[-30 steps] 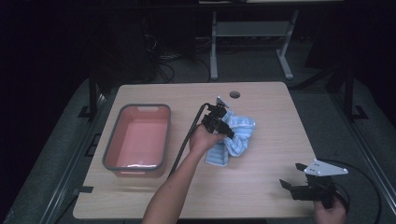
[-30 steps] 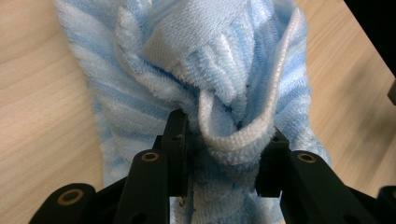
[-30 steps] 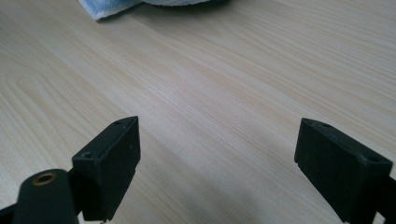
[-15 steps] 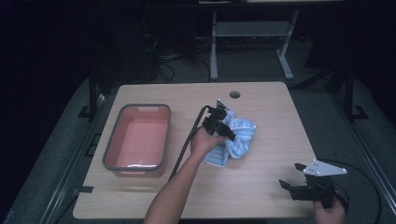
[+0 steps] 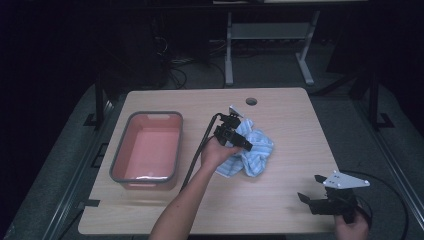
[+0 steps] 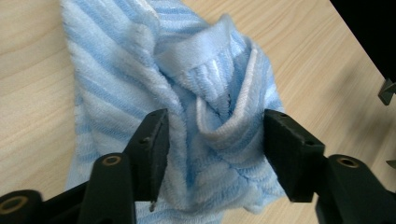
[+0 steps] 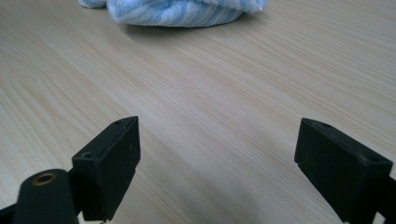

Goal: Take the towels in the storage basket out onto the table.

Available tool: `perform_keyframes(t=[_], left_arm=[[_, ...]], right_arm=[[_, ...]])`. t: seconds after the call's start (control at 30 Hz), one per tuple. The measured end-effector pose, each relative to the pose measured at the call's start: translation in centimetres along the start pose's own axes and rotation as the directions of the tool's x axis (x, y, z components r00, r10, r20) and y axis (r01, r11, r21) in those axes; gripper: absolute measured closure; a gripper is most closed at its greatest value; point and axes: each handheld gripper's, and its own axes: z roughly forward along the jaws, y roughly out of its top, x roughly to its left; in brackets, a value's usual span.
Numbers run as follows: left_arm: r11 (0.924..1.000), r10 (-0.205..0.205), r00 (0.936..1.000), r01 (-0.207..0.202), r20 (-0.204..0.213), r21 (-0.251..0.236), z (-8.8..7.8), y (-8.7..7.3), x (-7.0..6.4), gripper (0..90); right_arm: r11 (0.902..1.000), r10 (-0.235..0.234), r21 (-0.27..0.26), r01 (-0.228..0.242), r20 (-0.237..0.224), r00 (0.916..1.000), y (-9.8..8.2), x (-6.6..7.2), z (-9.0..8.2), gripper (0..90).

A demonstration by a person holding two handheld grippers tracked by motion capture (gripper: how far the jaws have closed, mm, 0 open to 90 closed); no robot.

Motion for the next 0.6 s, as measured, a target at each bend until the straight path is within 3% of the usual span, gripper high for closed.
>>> perform_keyframes(t=[0.37,0.6], left_arm=[[0.9986,0.03,0.9994,-0.029,0.018,-0.044,-1.8,-1.5,-0.4,36.2],[0.9968,0.039,0.9992,-0.038,0.003,-0.07,-3.2,-2.5,-0.5,34.6]], right_arm=[[1.0,-0.005,0.004,0.005,0.001,1.0,0.1,0.0,0.1,13.7],[1.0,-0.004,0.009,0.004,0.003,1.0,0.2,0.1,0.1,13.7]])
